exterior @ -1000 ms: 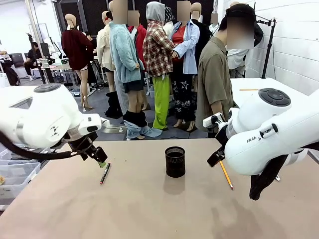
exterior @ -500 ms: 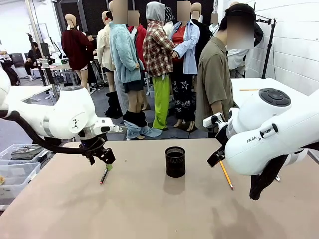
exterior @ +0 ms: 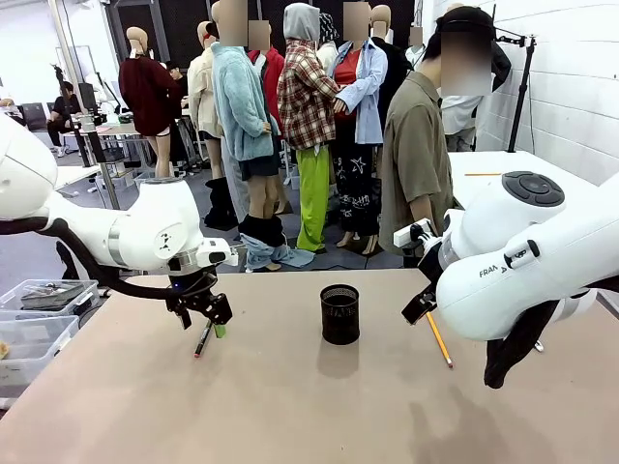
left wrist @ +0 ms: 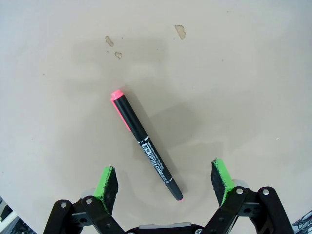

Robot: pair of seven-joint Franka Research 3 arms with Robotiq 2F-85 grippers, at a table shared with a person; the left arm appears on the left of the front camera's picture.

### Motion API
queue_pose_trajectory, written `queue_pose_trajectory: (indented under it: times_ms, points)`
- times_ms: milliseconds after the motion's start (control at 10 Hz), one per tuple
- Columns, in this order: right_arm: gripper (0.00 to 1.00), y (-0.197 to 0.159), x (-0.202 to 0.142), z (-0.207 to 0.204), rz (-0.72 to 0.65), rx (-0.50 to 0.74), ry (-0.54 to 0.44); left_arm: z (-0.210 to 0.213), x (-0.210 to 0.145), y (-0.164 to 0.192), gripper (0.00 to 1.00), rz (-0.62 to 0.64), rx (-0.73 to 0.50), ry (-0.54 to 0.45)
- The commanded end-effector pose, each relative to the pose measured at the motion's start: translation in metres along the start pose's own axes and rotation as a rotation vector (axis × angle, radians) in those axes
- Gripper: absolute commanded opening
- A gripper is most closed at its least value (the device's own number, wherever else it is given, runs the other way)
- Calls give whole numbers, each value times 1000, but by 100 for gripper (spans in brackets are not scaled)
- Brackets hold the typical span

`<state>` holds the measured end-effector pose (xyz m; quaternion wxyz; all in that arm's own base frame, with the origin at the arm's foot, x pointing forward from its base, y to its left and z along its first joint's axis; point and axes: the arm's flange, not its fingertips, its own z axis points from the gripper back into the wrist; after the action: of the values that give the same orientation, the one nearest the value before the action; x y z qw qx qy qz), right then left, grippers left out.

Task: Place the pens into the pen holder.
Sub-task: Pick up a writing instrument from the table and place it into the Pen holder.

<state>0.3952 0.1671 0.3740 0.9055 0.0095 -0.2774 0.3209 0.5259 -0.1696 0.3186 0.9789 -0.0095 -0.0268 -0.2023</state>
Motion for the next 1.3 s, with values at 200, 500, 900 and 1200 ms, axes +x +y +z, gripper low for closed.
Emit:
queue_pose_trajectory:
  times_ms: [200,500,900,1200]
  points:
    - [100,0,0,0,0,1,1,-5,6,1,45,35,23,47]
    - [100,0,0,0,0,1,1,-13,6,1,0,59,46,80]
    - [100,0,0,0,0,1,1,-12,0,-3,0,34,44,70]
    - [100,0,0,0,0,1,1,19,-24,-7,0,-69,-17,-73]
